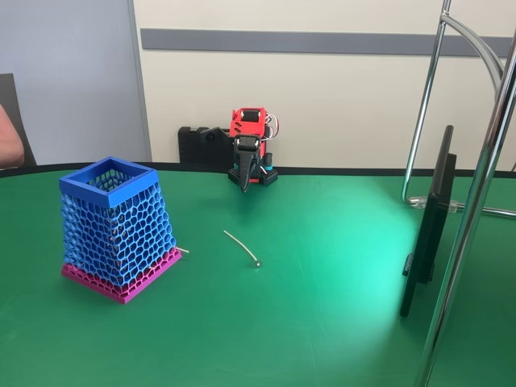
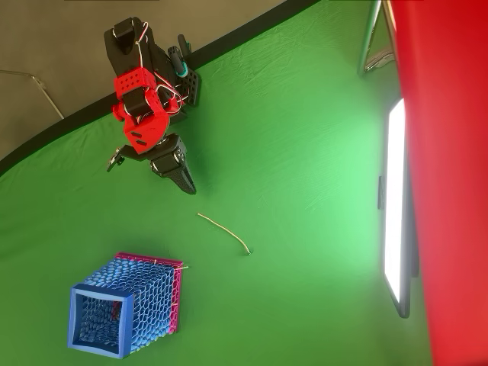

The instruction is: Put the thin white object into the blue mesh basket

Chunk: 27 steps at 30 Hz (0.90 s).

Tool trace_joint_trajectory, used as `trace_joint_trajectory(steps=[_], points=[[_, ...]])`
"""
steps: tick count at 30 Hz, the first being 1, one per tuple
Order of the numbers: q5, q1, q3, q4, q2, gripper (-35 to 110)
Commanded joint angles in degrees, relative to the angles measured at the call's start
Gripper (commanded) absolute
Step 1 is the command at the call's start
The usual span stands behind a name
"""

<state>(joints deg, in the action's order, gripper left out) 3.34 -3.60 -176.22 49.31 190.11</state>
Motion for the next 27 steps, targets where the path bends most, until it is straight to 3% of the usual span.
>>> trace_joint_trajectory(steps=[1, 17, 22, 27], points=[[0.1, 0.4, -0.4, 0.3, 0.4, 1], [0.1, 0.7, -0.4, 0.3, 0.4, 1], [7.1, 6.0, -0.4, 0.3, 0.4, 1], [7.3, 6.2, -0.4, 0.2, 0.4, 1]])
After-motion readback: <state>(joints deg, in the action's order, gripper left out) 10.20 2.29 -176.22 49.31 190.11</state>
